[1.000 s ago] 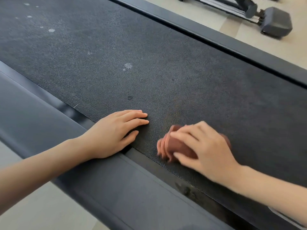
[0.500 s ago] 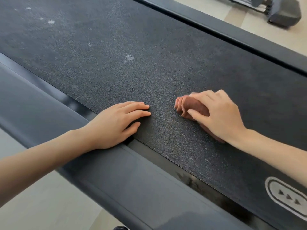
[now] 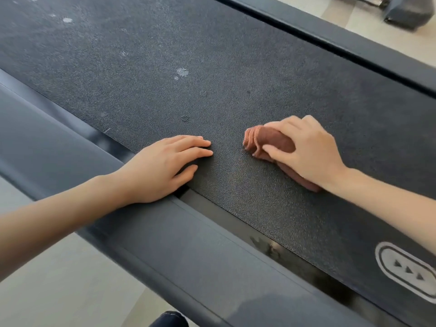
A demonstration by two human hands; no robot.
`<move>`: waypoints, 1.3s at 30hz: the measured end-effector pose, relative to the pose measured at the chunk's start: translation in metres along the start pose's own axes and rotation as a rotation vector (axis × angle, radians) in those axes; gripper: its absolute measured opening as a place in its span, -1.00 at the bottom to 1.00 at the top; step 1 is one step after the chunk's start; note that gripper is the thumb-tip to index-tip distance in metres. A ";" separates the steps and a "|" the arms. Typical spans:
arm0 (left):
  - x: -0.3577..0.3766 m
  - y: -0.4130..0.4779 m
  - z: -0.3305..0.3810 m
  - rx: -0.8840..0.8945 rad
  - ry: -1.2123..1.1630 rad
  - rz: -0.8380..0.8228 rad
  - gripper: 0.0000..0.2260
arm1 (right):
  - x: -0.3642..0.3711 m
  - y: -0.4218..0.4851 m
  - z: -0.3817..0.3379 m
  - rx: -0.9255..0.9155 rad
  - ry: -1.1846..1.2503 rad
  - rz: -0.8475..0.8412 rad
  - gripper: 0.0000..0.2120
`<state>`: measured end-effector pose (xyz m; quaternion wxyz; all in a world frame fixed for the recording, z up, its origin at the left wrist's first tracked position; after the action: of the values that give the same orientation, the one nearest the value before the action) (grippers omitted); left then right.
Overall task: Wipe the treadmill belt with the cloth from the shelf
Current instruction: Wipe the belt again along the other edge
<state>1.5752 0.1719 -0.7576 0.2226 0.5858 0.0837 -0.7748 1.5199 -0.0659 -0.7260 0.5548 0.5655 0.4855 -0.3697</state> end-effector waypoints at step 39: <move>-0.019 -0.014 -0.018 -0.142 0.185 0.038 -0.55 | 0.011 0.047 -0.008 -0.087 -0.083 0.068 -0.59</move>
<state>1.5885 0.1954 -0.7468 0.2697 0.6389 0.1472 -0.7053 1.5667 -0.0529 -0.7227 0.6108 0.5411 0.4581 -0.3525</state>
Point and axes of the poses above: each hand's wrist, its own y-axis towards the middle knuckle, its own x-axis out of the palm, z = x × y, the point moved 5 cm from there along y, towards the middle knuckle, and after that the axes turned 2 degrees about -z, right-handed, at the moved point
